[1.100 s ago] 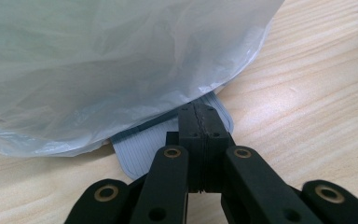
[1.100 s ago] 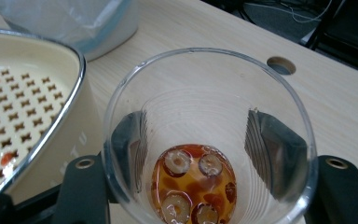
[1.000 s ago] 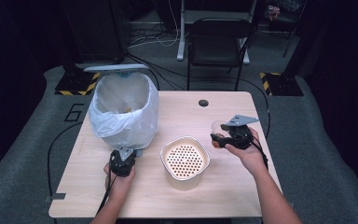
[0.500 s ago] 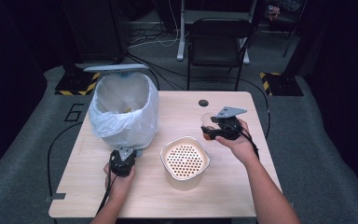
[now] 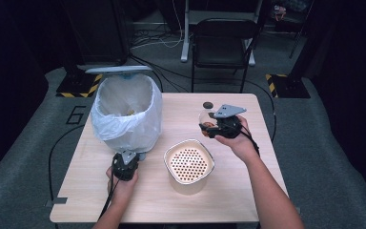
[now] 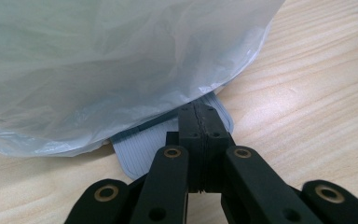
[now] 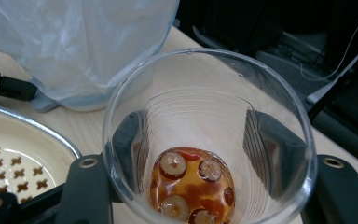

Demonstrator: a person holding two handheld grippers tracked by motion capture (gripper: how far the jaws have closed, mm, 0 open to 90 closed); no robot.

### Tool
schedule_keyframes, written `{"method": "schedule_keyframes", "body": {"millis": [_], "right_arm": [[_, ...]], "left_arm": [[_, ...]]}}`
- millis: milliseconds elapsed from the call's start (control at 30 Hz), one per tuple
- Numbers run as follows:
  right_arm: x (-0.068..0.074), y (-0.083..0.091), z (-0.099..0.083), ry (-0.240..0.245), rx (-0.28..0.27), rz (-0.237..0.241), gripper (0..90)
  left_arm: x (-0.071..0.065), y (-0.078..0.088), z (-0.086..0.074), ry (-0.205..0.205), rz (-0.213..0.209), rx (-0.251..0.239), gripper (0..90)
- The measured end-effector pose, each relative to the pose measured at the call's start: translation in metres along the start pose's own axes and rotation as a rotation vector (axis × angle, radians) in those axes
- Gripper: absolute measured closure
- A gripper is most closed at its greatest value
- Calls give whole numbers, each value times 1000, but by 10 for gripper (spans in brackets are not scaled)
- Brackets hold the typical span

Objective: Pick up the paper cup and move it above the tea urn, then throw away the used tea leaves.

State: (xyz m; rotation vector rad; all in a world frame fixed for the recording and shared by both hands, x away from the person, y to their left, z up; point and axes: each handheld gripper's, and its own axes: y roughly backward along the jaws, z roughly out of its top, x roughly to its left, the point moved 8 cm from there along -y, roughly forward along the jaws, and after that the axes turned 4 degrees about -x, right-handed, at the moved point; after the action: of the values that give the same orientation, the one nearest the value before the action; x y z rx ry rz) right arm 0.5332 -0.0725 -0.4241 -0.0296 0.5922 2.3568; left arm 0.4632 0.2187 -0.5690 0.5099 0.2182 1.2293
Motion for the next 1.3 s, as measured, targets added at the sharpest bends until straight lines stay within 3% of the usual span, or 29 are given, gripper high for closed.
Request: {"method": "schedule_keyframes", "body": {"millis": [300,567,767,833,933,1067,1300], "right_arm": [[16,8,26,146,-104,14,419],[37,14,34,305,-128,4,440],[48,21,42,367,-159,9,442],[51,22,43,398,-160,-2,443],[54,22,43,489,-149,-41,444],[61,20,40,595,-140,-57,445],[69,17,34,691,-135,-72,445]], "left_arm": [[0,0,0,1,0,0,896],[0,0,0,-2,2,-2,895],[0,0,0,-3,3,-3,895],[0,0,0,-2,2,-2,895],[0,1,0,0,-3,4,895],[0,0,0,5,-4,2,895],[0,1,0,6,-9,8,896]]}}
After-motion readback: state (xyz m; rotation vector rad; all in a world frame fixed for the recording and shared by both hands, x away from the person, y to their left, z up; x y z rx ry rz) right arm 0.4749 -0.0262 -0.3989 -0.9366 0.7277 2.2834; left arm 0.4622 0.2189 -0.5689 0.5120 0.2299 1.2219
